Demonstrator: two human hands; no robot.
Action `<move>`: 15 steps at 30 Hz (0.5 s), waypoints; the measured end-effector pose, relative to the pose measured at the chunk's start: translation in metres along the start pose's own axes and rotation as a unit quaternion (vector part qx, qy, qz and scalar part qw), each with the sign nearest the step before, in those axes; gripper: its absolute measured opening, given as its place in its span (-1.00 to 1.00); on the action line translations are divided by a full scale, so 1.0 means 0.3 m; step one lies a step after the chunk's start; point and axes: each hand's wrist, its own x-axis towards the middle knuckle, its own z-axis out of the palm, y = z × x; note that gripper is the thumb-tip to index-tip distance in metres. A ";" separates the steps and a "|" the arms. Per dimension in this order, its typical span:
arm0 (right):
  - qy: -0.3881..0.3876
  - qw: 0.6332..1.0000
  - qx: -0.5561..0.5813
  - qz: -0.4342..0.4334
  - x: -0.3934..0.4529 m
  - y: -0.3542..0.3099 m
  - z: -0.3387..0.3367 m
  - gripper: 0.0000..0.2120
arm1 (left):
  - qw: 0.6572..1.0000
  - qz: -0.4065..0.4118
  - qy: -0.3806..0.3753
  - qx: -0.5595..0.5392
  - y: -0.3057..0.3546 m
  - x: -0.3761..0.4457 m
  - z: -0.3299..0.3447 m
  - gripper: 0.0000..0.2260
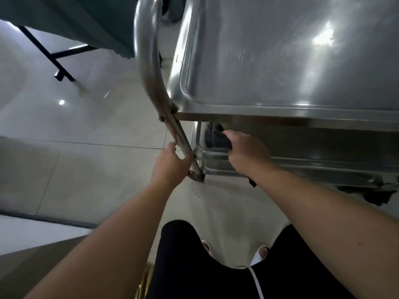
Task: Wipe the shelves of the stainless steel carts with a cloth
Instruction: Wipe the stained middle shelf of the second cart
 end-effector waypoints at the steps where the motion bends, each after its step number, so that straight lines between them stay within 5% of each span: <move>1: 0.011 1.000 0.007 -0.005 0.035 0.001 0.023 -0.57 | 0.999 0.019 0.029 -0.030 -0.004 0.018 0.017 -0.43; 7: 0.079 0.992 0.033 -0.092 0.218 -0.040 0.199 -0.60 | 0.959 0.110 0.167 -0.199 0.016 0.105 0.104 -0.80; 12: -0.098 0.986 -0.005 -0.138 0.278 0.019 0.393 -0.42 | 0.934 0.141 0.213 -0.247 -0.001 0.177 0.189 -0.72; 15: -0.067 0.979 -0.028 -0.191 0.282 0.064 0.429 -0.43 | 0.896 0.129 0.236 -0.353 0.010 0.193 0.234 -0.72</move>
